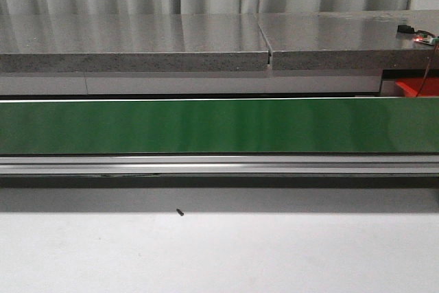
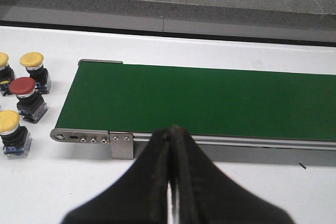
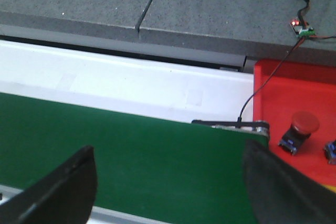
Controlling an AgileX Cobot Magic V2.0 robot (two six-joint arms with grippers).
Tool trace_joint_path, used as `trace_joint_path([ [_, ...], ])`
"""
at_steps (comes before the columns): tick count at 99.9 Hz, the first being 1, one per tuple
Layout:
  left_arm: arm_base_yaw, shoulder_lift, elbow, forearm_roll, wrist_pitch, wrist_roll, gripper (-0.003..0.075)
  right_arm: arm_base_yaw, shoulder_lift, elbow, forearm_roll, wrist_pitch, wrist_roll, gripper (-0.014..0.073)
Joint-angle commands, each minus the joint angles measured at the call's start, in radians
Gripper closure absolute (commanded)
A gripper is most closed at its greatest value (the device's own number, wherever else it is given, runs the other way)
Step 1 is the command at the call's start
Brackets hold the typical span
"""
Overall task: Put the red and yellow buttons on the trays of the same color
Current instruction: 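Raise the right gripper out of the red tray back over the belt end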
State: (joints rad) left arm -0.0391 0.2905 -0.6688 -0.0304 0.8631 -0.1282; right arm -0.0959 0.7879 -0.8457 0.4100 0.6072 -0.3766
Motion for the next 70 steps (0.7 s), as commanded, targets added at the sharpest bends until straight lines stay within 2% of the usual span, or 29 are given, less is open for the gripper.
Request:
trace_joint_path([
  [1,-0.008,0.011,-0.022,-0.006,-0.072,-0.001,0.0741,0.001,-0.114,0.057,0.018,-0.069,-0.009,0.0022],
  [26,-0.008,0.011,-0.022,-0.006,-0.072,-0.001,0.0741,0.001,-0.353,0.200,0.018,-0.038,-0.009,0.0026],
  [39,-0.008,0.011,-0.022,-0.006,-0.072,-0.001,0.0741,0.001,-0.392,0.214,0.018,-0.012,-0.009,0.0089],
  [55,-0.008,0.011,-0.022,0.000,-0.072,-0.001,0.0741,0.001,-0.392,0.214,0.018,-0.010,-0.009,0.0280],
  [70,-0.008,0.011,-0.022,0.000,-0.072,-0.001,0.0741,0.001,-0.392,0.214,0.018,-0.013,-0.009,0.0543],
])
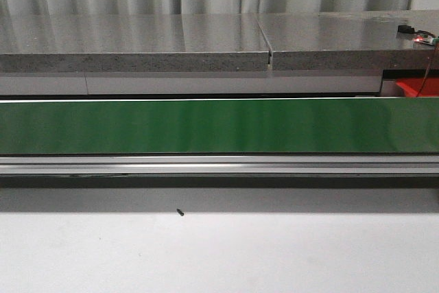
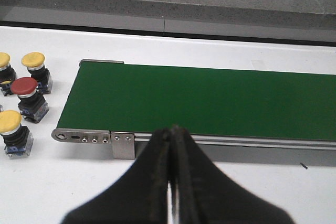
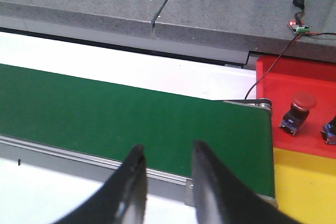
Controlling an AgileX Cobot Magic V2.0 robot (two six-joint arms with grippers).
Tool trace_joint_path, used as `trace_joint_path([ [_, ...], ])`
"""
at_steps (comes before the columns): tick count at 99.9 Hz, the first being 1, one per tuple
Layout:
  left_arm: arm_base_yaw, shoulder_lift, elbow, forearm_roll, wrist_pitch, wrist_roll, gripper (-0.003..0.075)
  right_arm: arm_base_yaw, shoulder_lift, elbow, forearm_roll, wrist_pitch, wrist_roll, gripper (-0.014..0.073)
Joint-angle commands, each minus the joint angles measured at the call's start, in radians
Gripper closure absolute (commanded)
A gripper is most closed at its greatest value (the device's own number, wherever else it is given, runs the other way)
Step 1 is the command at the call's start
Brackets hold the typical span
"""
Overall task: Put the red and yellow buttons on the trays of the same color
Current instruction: 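Raise the right gripper out of the red tray back over the belt end, then move the left gripper over the yellow buttons beside the belt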
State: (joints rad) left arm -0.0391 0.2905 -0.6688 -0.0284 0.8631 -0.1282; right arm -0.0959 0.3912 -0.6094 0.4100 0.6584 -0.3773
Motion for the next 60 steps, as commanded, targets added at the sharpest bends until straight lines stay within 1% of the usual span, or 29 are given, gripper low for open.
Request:
trace_joint_path([
  [1,-0.008,0.011,-0.022,-0.002,-0.072,-0.001,0.0741,0.001,0.005,-0.022,0.018,-0.064,-0.008,0.0554],
  [4,-0.008,0.011,-0.022,-0.002,-0.072,-0.001,0.0741,0.001,0.005,-0.022,0.018,-0.064,-0.008,0.0610],
  [9,-0.008,0.011,-0.022,-0.002,-0.072,-0.001,0.0741,0.001,0.005,-0.022,0.019,-0.064,-0.008,0.0666],
  [12,-0.008,0.011,-0.022,-0.002,-0.072,-0.001,0.0741,0.001,0.005,-0.022,0.019,-0.064,-0.008,0.0657],
  [54,-0.008,0.011,-0.022,-0.001,-0.072,-0.001,0.0740,0.001,0.005,-0.022,0.021,-0.064,-0.008,0.0662],
  [60,-0.008,0.011,-0.022,-0.001,-0.072,-0.001,0.0729,0.001,0.005,-0.022,0.021,-0.064,-0.008,0.0662],
])
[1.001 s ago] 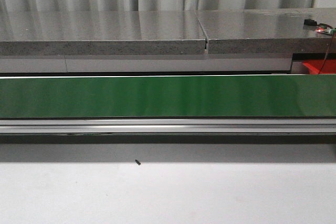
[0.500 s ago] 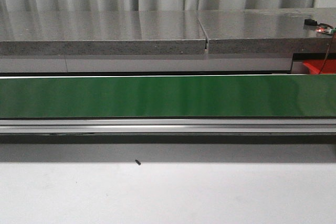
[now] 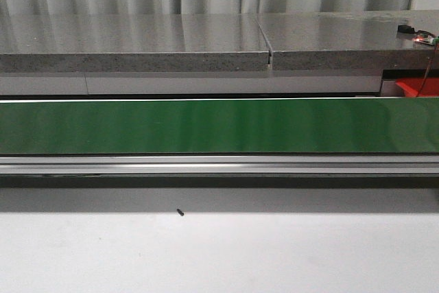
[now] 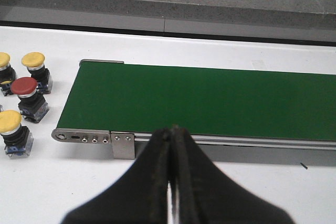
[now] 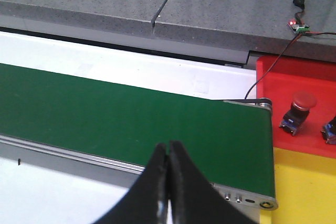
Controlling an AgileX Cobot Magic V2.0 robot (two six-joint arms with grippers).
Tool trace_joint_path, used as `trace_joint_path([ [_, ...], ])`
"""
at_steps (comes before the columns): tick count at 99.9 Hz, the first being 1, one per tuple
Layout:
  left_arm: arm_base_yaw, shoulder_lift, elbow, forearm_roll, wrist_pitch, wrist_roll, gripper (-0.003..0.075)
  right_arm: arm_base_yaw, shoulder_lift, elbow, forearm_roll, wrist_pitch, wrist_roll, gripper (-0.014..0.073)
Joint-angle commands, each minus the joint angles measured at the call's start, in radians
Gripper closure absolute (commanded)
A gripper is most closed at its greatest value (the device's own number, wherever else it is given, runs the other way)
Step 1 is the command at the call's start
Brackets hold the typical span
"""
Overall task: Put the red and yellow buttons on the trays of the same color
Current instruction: 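Move the left gripper over the yellow buttons beside the belt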
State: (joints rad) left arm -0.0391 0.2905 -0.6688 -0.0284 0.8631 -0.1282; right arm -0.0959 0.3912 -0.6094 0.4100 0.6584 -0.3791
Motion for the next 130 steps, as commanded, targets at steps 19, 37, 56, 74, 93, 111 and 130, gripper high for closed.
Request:
trace_joint_path([
  [19,-0.008,0.011,-0.022,0.000,-0.068,-0.001,0.0455,0.001,0.005,-0.022,0.021,-0.064,-0.007,0.0662],
  [37,-0.008,0.011,-0.022,0.021,-0.070,-0.001,0.0093,0.001,0.005,-0.022,0.021,-0.064,-0.007,0.0662],
  [56,-0.008,0.011,-0.022,0.028,-0.062,-0.001,0.0069,0.001,0.005,-0.022,0.021,-0.064,-0.007,0.0662],
  [74,-0.008,0.072,-0.036,0.147,-0.061,-0.115,0.0069,0.001,0.005,-0.022,0.021,-0.064,-0.007,0.0662],
  [93,-0.008,0.275,-0.112,0.288,-0.050,-0.243,0.0069,0.001,0.005,-0.022,0.021,-0.064,-0.007,0.0662],
  [111,-0.008,0.500,-0.218,0.475,-0.028,-0.422,0.0104,0.001,0.005,-0.022,0.021,-0.064,-0.007,0.0662],
  [130,0.029,0.690,-0.337,0.579,-0.043,-0.509,0.0132,0.001,0.005,-0.022,0.021,-0.063,-0.007,0.0662],
])
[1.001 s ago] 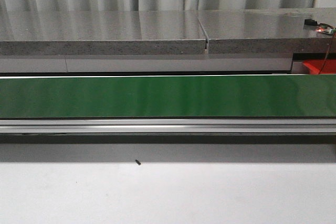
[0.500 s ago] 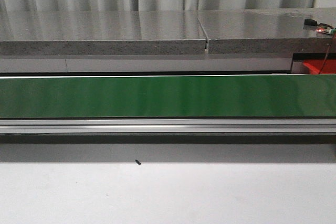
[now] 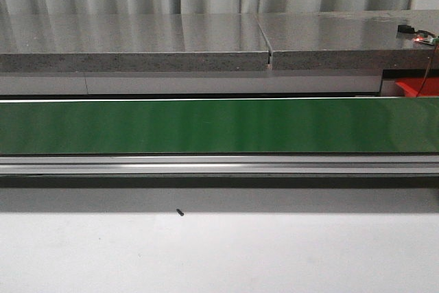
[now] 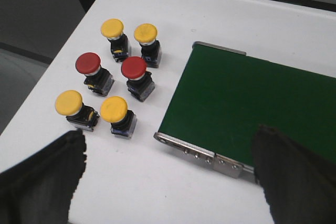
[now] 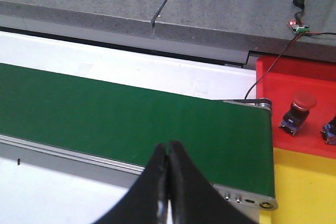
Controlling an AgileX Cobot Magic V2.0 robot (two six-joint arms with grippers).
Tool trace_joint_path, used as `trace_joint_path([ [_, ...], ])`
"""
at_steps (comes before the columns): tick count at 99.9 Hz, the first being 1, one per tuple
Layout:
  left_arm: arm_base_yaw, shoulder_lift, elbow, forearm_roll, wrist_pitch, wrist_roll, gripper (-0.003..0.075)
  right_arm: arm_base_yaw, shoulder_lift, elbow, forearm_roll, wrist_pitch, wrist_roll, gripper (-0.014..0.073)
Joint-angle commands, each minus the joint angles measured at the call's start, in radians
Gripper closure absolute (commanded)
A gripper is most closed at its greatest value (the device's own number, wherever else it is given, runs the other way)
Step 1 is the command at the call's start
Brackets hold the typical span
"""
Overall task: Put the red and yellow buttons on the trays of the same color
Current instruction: 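Move the left gripper over the yellow buttons beside the belt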
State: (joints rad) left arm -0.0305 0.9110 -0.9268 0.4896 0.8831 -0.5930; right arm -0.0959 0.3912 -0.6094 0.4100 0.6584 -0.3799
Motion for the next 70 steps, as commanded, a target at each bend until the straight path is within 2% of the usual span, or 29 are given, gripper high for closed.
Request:
trace_joint_path([
  [1,0.028,0.076,-0.084,0.061,-0.063,-0.044,0.0132,0.001,0.005,-0.022,0.021,-0.063,-0.006,0.0662],
  [23,0.202,0.243,-0.174,0.024,-0.129,-0.033,0.0132,0.001,0.005,-0.022,0.021,-0.063,-0.006,0.0662],
  [45,0.395,0.375,-0.185,-0.227,-0.236,0.122,0.0132,0.001,0.005,-0.022,0.021,-0.063,-0.006,0.0662],
  [70,0.495,0.535,-0.185,-0.259,-0.263,0.146,0.0132,0.001,0.005,-0.022,0.021,-0.063,-0.006,0.0662],
])
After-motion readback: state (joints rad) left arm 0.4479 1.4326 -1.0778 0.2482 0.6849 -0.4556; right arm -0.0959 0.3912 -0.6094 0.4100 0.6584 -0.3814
